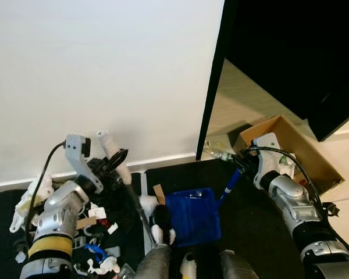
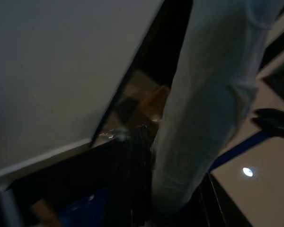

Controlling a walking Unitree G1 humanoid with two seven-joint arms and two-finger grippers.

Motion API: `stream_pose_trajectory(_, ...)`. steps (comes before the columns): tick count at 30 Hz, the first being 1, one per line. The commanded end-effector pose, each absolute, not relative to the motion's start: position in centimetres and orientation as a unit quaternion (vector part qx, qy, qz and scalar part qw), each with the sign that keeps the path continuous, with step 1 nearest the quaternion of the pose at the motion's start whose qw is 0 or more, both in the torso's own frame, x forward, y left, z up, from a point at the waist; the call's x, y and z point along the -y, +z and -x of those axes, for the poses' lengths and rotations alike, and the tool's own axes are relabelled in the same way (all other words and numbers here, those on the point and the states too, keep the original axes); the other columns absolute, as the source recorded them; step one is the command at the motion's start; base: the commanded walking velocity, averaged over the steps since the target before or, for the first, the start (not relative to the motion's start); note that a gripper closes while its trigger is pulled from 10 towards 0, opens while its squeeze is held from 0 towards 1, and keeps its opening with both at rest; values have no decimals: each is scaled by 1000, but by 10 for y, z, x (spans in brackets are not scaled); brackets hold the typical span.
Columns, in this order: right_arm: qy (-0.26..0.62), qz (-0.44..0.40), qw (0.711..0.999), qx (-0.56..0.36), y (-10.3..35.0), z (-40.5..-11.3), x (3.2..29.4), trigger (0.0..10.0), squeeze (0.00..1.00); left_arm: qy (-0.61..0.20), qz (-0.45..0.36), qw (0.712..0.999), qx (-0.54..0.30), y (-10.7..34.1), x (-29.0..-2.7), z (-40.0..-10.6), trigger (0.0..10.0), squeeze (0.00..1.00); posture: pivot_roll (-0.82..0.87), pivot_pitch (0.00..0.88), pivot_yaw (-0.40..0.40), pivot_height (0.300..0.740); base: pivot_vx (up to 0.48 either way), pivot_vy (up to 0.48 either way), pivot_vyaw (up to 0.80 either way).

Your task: Sweep floor

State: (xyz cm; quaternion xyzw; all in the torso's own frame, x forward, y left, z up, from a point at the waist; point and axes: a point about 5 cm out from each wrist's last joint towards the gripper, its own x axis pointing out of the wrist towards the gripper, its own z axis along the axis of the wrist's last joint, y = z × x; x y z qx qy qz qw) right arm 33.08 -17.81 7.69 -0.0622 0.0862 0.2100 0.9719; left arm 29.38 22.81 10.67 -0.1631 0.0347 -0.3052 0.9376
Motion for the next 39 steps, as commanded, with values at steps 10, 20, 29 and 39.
stream_pose_trajectory(10, 218, 54, 969, -101, 68, -327, 176, 10000, 0, -381, 247, 891, -7, 122, -200, -282, 10000, 0, 172, 231, -3, 740, 0, 0, 0)
stream_pose_trajectory(20, 218, 51, 969, -104, 65, -326, 173, 10000, 0, -318, 220, 921, 42, 149, -226, -284, 10000, 0, 187, 229, 4, 740, 0, 0, 0)
stream_pose_trajectory(29, 216, 51, 969, -105, 63, -325, 175, 10000, 0, -224, 150, 960, 68, 158, -254, -281, 10000, 0, 189, 230, 6, 740, 0, 0, 0)
stream_pose_trajectory(39, 227, 57, 966, -105, 65, -326, 171, 10000, 0, -154, 134, 979, 21, 107, -251, -284, 10000, 0, 169, 246, -15, 740, 0, 0, 0)
